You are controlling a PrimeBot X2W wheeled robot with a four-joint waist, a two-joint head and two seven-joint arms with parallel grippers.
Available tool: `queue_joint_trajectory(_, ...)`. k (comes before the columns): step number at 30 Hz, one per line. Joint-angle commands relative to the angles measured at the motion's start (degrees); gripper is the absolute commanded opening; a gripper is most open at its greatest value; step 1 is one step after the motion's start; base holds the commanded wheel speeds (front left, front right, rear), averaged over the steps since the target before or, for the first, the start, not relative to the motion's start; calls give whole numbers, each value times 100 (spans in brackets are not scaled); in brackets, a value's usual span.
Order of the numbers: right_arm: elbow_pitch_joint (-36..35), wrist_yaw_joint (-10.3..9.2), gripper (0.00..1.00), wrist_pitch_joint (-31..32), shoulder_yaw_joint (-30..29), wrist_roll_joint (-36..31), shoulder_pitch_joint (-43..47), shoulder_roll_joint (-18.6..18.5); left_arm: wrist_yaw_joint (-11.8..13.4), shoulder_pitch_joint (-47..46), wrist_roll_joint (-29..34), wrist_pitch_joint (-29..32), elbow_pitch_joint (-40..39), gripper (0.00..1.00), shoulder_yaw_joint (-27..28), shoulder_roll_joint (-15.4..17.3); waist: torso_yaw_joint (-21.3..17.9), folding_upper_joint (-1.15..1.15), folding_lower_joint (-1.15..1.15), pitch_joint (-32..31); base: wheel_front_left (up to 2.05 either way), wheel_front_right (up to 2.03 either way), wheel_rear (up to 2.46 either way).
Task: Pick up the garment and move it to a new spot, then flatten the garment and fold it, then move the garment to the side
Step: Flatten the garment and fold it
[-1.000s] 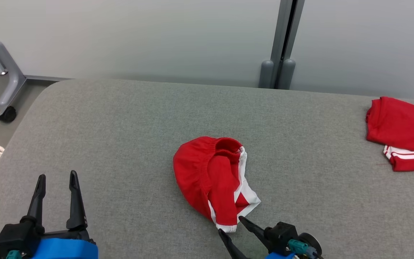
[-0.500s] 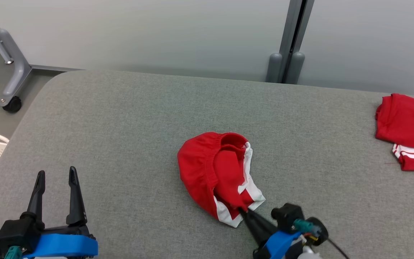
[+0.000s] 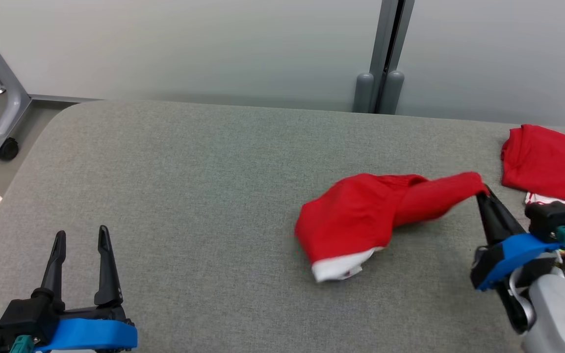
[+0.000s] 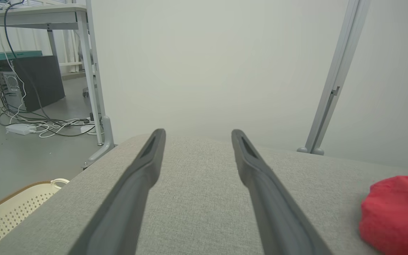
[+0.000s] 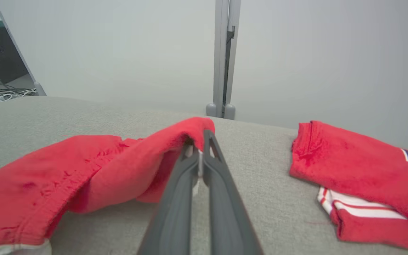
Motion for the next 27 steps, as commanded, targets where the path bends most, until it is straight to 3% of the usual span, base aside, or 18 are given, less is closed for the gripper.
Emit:
queue_joint_trajectory(1, 142, 1, 0, 182, -211, -108, 117, -72, -22, -108, -14, -26, 23, 100, -7, -3, 30, 0, 0, 15, 0, 0, 0)
queue_joint_trajectory(3, 222, 1, 0, 261, -373, -193, 159, -87, -23, -107, -16, -31, 35, 100, -10, -10, 47, 0, 0, 21, 0, 0, 0)
queue_joint_trajectory(5, 273, 1, 100, 272, -478, -275, 197, -25, -20, -91, -19, -36, 47, 100, -10, -8, 52, 0, 0, 19, 0, 0, 0)
queue_joint_trajectory(15, -487, 1, 100, 85, -546, -380, 347, 319, 3, -44, 8, -41, 44, 100, -20, 50, 18, 0, 0, -85, 0, 0, 0)
queue_joint_trajectory(19, -1043, 1, 100, 162, -306, -268, 578, 537, 4, -48, -1, -42, 21, 100, -42, 68, 30, 0, 0, -80, 0, 0, 0)
queue_joint_trajectory(21, -1300, 1, 100, 362, 83, -106, 787, 712, 6, -58, -8, -44, 11, 100, -67, 66, 39, 0, 0, -32, 0, 0, 0)
queue_joint_trajectory(27, -1166, 1, 100, 608, 435, 20, 1010, 855, 0, -150, -17, -46, 24, 100, -105, 56, 91, 0, 0, 69, 0, 0, 0)
